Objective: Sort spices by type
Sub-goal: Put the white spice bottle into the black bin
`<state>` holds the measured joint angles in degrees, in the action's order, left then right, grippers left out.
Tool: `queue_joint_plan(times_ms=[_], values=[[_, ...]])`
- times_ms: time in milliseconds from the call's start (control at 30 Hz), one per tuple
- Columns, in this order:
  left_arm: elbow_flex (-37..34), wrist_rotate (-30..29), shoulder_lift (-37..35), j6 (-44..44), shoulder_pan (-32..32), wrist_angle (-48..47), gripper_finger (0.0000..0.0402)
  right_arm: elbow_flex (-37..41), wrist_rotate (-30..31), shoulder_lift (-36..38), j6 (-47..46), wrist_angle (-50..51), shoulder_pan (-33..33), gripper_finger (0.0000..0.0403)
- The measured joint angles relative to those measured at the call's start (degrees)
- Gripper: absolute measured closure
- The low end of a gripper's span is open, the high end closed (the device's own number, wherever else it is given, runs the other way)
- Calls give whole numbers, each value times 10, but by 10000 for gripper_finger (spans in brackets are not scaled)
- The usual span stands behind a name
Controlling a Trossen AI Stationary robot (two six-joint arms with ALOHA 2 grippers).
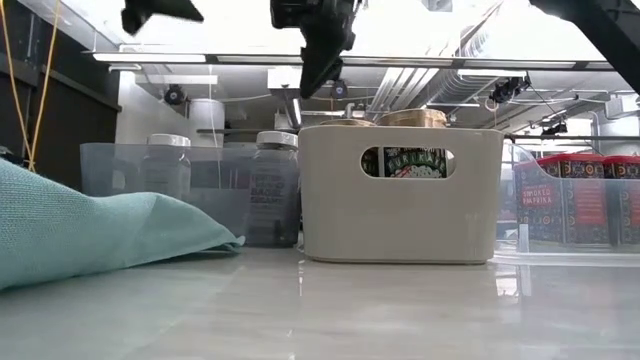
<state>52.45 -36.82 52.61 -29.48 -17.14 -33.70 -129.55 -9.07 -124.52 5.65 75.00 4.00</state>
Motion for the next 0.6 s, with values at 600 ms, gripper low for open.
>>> queue_joint_plan(times_ms=[600], values=[[1,-143,-87,-221,-114,-220,402,139,23,-4,-47,-75,-26,402]])
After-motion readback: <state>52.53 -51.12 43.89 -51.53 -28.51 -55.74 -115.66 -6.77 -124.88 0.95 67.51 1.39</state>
